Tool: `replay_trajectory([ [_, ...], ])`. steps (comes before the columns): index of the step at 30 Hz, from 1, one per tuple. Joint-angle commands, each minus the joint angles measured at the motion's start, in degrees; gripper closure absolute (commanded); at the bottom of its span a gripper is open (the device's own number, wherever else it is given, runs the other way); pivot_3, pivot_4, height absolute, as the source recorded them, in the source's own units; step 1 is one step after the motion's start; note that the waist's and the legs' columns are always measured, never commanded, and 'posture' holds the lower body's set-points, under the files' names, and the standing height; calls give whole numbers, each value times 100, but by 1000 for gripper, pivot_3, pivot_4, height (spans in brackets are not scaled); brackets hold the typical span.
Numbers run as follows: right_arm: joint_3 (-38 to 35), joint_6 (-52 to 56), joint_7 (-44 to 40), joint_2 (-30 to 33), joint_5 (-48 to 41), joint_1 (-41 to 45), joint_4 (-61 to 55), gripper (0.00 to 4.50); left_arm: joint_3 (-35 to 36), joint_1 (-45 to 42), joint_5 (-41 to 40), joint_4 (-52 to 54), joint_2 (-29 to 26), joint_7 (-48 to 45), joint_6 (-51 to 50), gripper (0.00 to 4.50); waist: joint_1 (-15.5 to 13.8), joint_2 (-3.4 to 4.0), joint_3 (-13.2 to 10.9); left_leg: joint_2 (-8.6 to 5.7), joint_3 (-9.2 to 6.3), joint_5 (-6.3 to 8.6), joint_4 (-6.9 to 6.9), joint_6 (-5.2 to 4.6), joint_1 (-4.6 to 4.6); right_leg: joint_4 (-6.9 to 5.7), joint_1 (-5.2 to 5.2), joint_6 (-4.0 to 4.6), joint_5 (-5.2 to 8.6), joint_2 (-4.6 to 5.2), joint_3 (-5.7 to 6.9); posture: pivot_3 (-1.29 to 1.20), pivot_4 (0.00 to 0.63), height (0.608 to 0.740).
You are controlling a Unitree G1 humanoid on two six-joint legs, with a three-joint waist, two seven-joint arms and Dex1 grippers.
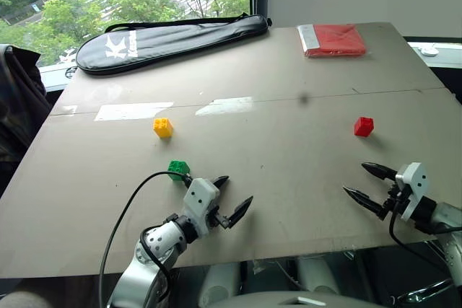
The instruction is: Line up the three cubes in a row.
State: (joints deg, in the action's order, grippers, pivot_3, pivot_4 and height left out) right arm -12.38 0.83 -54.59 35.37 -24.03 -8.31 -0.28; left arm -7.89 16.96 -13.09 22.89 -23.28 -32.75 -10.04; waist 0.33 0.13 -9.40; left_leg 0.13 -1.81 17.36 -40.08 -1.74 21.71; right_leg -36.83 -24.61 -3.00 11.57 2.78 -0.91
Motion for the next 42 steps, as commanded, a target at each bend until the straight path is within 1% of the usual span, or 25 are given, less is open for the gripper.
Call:
replay_trajectory([
  [1,-303,21,244,-34,-116,11,-243,0,-118,59,80,-108,-71,-35,-203,29,0,1,0,0,0,0,0,0,0,0,0,0,0,0,0,0,150,701],
  [4,-690,276,1422,-357,-19,373,-174,0,-56,-182,-29,246,-269,-166,-433,29,8,-3,-2,0,-1,0,0,0,1,0,-1,0,0,-1,1,0,150,701],
  [6,-720,390,1852,-477,121,618,-100,0,-38,-436,-107,400,-415,-288,-602,29,14,-2,-5,0,0,0,0,1,3,0,-3,0,0,-2,0,0,150,701],
  [10,-634,663,2635,-694,417,1218,228,0,30,-1041,-299,513,-576,-513,-921,29,30,-28,-21,-1,2,-1,-1,1,5,0,-5,1,-1,-5,1,0,150,701],
  [13,-495,1015,3170,-999,519,1888,574,0,-6,-1679,-508,748,-965,-986,-1331,29,33,-34,-26,-2,9,-1,0,1,20,-1,-19,9,-6,-7,3,0,150,701],
  [15,-426,1087,3357,-1166,578,2165,724,0,-9,-1983,-676,820,-1129,-1172,-1567,29,45,-33,-27,-2,8,-1,2,1,21,-2,-24,24,-15,-8,1,0,150,701],
  [20,-310,1043,3778,-1521,777,2626,1108,0,18,-2640,-1056,887,-1368,-1492,-2077,29,41,-32,-28,-3,10,-1,11,1,27,0,-31,22,-18,-8,-2,0,150,701],
  [22,-284,967,3885,-1599,869,2730,1224,0,16,-2800,-1148,925,-1399,-1551,-2193,29,42,-33,-29,-5,9,-1,11,1,32,2,-32,8,-26,-7,-1,0,150,701],
  [28,-188,906,3961,-1768,909,2786,1261,0,-46,-3026,-1100,911,-1422,-1577,-2239,29,55,-35,-31,-7,8,-1,11,2,27,2,-31,9,-26,-6,-11,0,150,701],
  [31,-185,836,4127,-1863,985,2800,1257,736,-110,-3053,-1006,881,-1462,-1621,-2183,0,57,-34,-32,-6,9,-1,11,2,27,0,-32,8,-26,-8,-10,0,150,701],
  [32,-163,839,4177,-1908,1009,2810,1252,1258,-131,-3059,-994,864,-1458,-1632,-2170,0,58,-34,-32,-6,9,-1,11,1,26,0,-32,8,-26,-8,-10,0,150,701],
  [35,-137,852,4224,-1976,1038,2830,1253,2612,-167,-3077,-976,833,-1438,-1640,-2157,0,63,-34,-32,-6,8,-1,11,2,26,0,-32,8,-27,-9,-10,0,150,701],
  [36,-137,848,4221,-1991,1038,2832,1258,2756,-177,-3079,-964,820,-1431,-1641,-2148,0,63,-34,-32,-6,7,-1,11,2,25,-1,-32,9,-26,-9,-11,0,150,701],
  [40,-24,913,4040,-1926,1046,2676,995,2756,-190,-3006,-931,811,-1463,-1679,-2099,0,65,-34,-32,-6,8,-2,11,2,24,-1,-32,10,-26,-8,-13,0,150,701],
  [42,71,1004,3766,-1825,974,2495,681,2756,-159,-2934,-935,858,-1504,-1694,-2097,0,63,-34,-32,-5,7,-2,11,2,25,-1,-32,9,-27,-9,-12,0,150,701],
])
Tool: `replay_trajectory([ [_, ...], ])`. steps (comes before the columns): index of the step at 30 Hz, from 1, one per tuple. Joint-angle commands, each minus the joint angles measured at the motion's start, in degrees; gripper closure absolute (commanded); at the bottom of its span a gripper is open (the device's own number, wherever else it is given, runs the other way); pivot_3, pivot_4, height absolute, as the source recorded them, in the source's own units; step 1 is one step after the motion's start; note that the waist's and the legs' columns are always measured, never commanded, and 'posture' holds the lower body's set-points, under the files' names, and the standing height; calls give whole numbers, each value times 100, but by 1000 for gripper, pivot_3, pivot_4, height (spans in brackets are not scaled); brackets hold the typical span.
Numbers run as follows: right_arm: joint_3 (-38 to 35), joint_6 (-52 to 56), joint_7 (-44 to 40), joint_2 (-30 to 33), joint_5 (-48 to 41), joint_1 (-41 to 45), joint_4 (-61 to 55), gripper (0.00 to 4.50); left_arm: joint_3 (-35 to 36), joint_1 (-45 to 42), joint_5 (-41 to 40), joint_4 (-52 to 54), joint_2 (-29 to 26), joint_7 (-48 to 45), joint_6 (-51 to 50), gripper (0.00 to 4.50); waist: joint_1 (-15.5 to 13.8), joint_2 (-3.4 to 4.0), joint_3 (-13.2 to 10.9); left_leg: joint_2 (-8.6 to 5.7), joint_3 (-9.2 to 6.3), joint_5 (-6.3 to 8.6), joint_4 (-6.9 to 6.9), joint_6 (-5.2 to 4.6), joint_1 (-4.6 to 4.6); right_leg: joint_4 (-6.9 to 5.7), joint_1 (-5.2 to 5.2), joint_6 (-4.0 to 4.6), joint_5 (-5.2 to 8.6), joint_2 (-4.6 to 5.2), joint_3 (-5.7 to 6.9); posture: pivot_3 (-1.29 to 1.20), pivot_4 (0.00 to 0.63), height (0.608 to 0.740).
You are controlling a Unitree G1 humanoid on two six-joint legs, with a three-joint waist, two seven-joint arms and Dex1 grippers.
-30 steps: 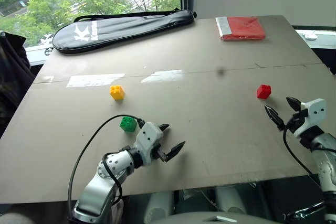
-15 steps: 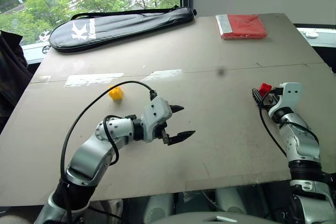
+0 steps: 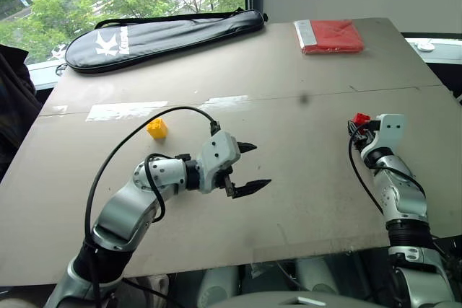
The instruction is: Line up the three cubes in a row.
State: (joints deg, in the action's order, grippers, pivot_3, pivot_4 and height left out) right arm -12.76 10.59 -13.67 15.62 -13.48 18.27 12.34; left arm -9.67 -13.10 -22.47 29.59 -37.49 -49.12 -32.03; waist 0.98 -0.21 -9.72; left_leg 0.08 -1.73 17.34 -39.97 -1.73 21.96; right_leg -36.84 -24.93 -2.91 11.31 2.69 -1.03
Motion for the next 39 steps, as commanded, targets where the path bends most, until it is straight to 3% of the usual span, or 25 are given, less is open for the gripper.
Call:
replay_trajectory([
  [1,159,77,-456,211,-101,-261,-730,2756,35,104,-6,217,-103,-61,96,0,-2,0,0,0,-1,0,0,0,1,0,0,0,0,0,2,0,150,701],
  [7,477,602,-866,405,-285,-1218,-2190,2756,199,444,-59,455,-274,-22,40,0,-16,3,-2,2,-8,0,2,0,2,1,-1,-3,-1,1,3,0,150,701],
  [13,1383,799,-842,98,-133,-2171,-3443,2756,303,564,-95,464,-366,-29,45,0,-8,2,-3,7,-8,0,2,0,-5,-2,0,-5,24,-1,5,0,150,701],
  [16,1804,709,-828,54,165,-2258,-3464,2756,357,557,-112,408,-431,-96,53,0,-9,1,-3,7,-6,0,0,1,-9,-5,0,-5,23,-2,3,0,150,701],
  [33,1762,282,-302,-479,692,-1317,-2292,2756,337,255,-62,136,-529,-320,82,0,-12,-8,-8,4,-8,-1,-3,3,-2,-5,-1,5,17,-1,6,0,150,701],
  [34,1767,365,-349,-487,641,-1323,-2302,1706,343,263,-65,146,-530,-312,72,0,-15,-7,-7,4,-9,-1,-3,3,-2,-5,-1,9,15,-1,7,0,150,701],
  [36,1798,419,-406,-494,617,-1332,-2317,833,375,287,-72,149,-542,-303,65,0,-14,-8,-8,4,-10,-1,-3,3,0,-5,-1,15,11,-1,8,0,150,701],
  [37,1807,420,-411,-496,625,-1331,-2321,600,390,298,-74,148,-546,-298,63,0,-13,-8,-8,4,-9,-1,-3,3,0,-5,-1,17,10,0,7,0,150,701],
  [38,1807,416,-409,-497,630,-1326,-2319,25,401,316,-75,152,-549,-291,62,0,-13,-8,-8,4,-9,-1,-3,3,0,-5,-1,18,10,0,6,0,150,701],
  [39,1786,389,-388,-500,639,-1317,-2308,25,407,341,-74,169,-545,-272,56,0,-13,-8,-8,4,-9,-1,-3,3,0,-5,-2,17,10,0,7,0,150,701],
])
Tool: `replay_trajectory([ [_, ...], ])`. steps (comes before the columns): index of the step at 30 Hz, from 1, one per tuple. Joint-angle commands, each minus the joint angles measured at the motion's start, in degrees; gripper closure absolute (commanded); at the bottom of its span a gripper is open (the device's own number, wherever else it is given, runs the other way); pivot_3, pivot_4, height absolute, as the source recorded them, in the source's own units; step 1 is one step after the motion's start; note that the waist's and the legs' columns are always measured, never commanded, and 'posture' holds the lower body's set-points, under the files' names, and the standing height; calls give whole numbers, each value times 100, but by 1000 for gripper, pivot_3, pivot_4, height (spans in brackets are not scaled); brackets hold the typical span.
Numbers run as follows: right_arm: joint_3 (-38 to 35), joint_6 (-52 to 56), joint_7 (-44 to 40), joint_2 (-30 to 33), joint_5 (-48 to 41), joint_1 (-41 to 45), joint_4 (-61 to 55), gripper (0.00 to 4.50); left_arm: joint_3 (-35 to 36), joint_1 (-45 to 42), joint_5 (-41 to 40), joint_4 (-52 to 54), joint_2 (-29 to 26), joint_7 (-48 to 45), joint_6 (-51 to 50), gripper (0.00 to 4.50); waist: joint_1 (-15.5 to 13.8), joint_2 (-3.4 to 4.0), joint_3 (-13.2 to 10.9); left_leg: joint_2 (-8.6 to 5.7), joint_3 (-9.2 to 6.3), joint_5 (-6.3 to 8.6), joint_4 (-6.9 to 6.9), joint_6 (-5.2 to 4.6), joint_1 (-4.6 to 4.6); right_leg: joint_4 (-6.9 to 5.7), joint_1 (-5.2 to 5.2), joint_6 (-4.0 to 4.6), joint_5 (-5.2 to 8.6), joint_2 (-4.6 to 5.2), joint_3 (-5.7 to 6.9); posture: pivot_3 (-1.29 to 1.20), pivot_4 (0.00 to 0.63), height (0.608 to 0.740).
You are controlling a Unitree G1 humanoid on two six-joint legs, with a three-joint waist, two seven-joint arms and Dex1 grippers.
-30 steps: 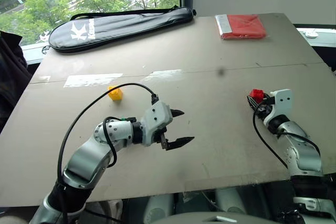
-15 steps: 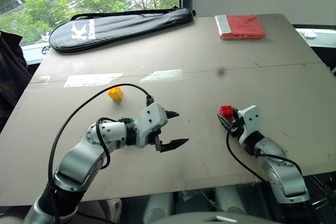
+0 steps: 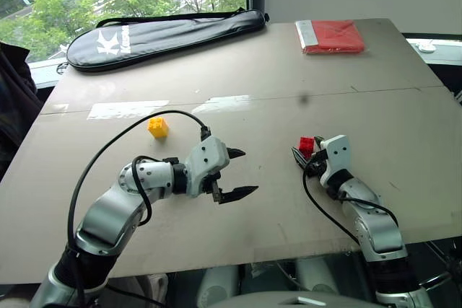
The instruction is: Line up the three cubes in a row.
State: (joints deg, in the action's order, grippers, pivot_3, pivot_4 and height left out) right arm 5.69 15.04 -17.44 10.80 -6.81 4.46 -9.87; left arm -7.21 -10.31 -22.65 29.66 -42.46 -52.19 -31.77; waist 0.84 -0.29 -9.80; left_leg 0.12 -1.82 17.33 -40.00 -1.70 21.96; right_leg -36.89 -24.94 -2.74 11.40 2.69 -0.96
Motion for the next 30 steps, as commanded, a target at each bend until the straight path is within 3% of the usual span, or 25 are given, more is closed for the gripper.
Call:
replay_trajectory([
  [1,-71,-73,8,-24,-23,71,-78,25,169,81,-56,172,-47,45,28,0,1,0,0,0,0,0,0,0,0,0,0,-2,2,0,0,0,150,701],
  [11,-110,-74,-156,155,-67,25,-184,25,439,822,-62,535,-47,279,97,0,0,0,0,2,0,0,0,0,-2,-1,0,-4,3,0,0,0,150,701],
  [30,-405,-5,-517,920,-98,-616,-777,25,293,717,-80,514,53,413,76,0,-6,-2,0,0,2,0,-1,0,-4,-2,2,-14,8,0,-1,0,150,701],
])
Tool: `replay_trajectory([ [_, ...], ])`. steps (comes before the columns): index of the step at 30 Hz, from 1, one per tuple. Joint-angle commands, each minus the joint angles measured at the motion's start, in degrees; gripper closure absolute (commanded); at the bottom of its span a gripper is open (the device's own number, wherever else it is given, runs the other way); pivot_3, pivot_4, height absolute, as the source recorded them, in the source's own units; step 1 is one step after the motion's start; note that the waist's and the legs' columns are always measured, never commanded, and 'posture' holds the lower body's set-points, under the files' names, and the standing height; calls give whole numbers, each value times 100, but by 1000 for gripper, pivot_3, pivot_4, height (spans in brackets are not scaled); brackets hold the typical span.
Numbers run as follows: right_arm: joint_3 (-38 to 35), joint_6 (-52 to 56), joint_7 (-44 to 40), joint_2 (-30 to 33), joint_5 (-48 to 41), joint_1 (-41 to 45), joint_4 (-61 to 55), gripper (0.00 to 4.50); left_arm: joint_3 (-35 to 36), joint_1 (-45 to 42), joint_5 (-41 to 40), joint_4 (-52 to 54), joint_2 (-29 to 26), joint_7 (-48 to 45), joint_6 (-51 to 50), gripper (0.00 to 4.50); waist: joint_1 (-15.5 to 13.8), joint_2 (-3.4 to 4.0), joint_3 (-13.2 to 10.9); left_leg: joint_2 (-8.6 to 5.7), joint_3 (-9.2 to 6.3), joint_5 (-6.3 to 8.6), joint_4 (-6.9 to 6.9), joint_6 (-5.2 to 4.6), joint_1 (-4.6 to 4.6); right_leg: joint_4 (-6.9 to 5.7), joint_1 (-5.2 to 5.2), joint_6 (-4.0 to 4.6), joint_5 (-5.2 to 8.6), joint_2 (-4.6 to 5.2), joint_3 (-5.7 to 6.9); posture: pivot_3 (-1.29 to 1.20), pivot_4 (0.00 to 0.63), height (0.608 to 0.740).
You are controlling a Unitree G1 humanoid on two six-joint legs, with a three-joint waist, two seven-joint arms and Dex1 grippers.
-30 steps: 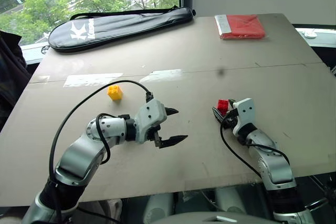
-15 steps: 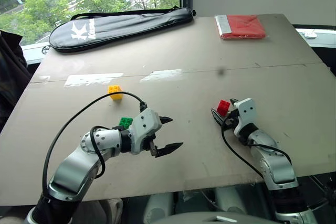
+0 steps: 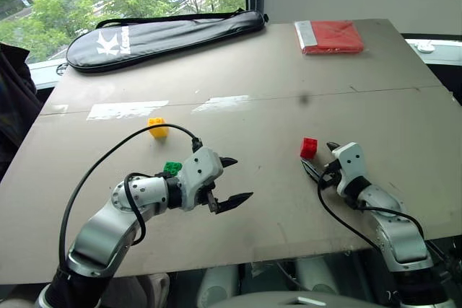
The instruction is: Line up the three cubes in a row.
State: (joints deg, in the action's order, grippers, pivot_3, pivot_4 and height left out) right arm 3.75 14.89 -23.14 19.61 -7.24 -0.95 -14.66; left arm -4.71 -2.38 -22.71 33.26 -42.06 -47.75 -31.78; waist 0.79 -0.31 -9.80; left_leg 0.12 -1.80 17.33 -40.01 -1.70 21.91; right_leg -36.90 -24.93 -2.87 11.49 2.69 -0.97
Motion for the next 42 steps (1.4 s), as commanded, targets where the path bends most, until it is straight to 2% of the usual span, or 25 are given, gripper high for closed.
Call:
replay_trajectory([
  [1,-244,21,85,24,-55,-80,-303,25,37,-82,-74,145,11,-38,79,0,0,0,0,0,-1,0,0,0,0,0,0,0,0,0,0,0,150,701],
  [16,-390,-31,432,-101,129,298,90,25,-27,-186,-12,-3,3,-175,145,0,1,-1,0,-1,3,0,0,0,-1,0,0,4,-2,0,-2,0,150,701],
  [27,-442,200,-140,140,-381,-151,-548,25,346,431,-115,331,31,41,219,0,1,-1,0,1,0,0,0,0,1,-1,0,9,-5,0,-1,0,150,701],
  [32,-505,237,-975,404,-1145,-578,-987,25,982,1089,-31,646,514,702,532,0,-3,-2,0,3,1,0,0,0,-2,0,2,-1,1,3,-2,0,150,701],
  [37,-630,466,-2544,950,-2610,-977,-1380,25,1927,1697,390,609,1499,2030,946,0,-1,-7,0,4,-4,0,-6,-1,-10,0,13,-5,2,4,4,0,150,701],
  [40,-623,275,-3067,1208,-2799,-976,-1347,25,2112,2069,1082,546,1873,2749,1227,0,-8,-29,-1,6,-6,1,-6,-1,-16,-1,20,-5,2,1,6,0,150,701],
  [42,-593,107,-3271,1258,-2778,-890,-1281,25,2067,2355,1268,513,2158,3051,1267,0,-28,-34,-3,6,-9,1,-8,-1,-18,-1,23,-3,2,0,10,0,150,701],
])
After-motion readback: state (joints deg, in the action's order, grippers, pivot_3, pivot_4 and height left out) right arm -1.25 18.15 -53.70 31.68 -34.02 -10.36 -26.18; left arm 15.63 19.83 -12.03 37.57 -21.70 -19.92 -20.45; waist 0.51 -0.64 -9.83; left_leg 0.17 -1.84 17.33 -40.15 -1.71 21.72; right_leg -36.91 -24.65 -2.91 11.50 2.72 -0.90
